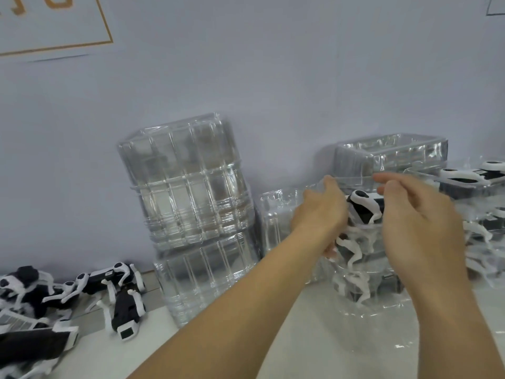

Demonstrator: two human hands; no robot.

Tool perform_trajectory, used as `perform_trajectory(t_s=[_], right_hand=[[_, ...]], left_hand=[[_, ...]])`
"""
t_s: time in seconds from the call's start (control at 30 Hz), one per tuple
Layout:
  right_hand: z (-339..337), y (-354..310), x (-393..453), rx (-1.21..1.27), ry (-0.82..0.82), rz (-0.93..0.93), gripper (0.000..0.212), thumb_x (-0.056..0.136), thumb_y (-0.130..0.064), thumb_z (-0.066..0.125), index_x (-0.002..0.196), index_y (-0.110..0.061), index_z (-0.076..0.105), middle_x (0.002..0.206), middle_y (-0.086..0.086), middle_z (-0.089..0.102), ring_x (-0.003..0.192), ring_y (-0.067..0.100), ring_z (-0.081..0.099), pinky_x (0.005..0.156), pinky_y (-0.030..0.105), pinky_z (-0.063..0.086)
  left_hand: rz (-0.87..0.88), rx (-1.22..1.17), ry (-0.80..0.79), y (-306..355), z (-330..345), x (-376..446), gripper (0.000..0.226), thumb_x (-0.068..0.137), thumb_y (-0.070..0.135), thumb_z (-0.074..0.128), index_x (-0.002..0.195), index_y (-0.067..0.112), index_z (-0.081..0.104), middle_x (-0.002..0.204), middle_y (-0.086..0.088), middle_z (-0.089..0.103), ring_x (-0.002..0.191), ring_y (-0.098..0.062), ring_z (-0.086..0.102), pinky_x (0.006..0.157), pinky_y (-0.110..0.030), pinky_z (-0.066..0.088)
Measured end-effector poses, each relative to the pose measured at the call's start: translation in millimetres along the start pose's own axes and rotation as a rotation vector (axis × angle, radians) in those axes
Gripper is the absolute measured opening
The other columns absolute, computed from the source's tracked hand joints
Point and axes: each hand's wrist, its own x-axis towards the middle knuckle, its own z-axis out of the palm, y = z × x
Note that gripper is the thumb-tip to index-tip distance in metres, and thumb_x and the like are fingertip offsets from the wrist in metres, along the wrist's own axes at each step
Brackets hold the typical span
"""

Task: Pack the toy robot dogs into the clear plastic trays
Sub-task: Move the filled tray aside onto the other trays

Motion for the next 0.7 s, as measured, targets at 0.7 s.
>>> perform_trajectory(t_s=[0.7], right_hand=[[14,2,-7,-0.1,0.048,-0.078,0.023,0.092,-0.012,0.054,0.094,-0.027,0.072,0.082,-0.024,0.063,0.078,-0.01,0.06,0.066,0.008,0.038]], left_hand=[[0.255,0.305,0.214,-23,-29,-10,0.074,0.1,0.06,0.016,0.108,0.004,0.064,0.115,-0.017,0.065,0.106,-0.035,0.059,0.09,-0.043,0.045]])
